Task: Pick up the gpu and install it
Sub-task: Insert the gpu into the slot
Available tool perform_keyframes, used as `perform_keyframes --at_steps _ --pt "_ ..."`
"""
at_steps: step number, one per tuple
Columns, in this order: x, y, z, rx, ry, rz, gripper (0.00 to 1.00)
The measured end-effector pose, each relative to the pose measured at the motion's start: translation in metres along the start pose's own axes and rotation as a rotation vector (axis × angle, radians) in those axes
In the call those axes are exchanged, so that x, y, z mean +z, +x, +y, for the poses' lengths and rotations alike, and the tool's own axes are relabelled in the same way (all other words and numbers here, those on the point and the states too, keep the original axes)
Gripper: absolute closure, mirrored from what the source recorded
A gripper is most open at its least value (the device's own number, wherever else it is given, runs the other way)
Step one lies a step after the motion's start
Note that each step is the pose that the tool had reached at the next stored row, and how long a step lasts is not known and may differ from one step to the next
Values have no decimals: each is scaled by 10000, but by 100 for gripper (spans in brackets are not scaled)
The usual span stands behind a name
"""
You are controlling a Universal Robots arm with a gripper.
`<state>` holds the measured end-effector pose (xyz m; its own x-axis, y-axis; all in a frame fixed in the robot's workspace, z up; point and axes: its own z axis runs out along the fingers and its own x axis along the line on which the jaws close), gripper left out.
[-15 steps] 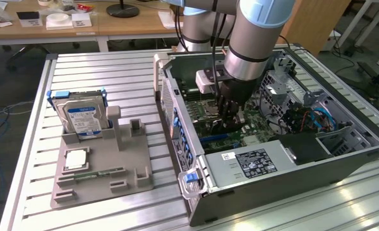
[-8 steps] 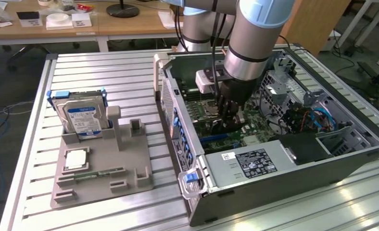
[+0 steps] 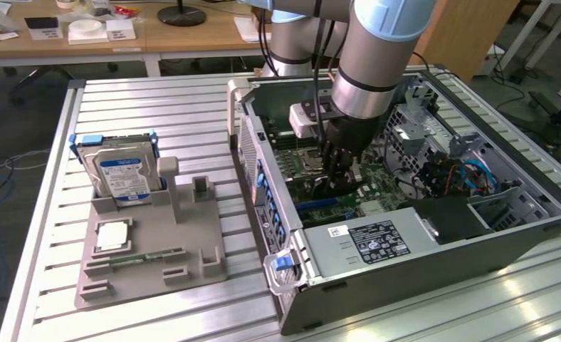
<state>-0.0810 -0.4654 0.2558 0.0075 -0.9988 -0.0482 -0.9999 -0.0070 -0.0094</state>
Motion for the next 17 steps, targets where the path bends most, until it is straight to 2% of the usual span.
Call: perform_keyframes --at_steps 17 --pt "20 2 -10 -1 0 0 73"
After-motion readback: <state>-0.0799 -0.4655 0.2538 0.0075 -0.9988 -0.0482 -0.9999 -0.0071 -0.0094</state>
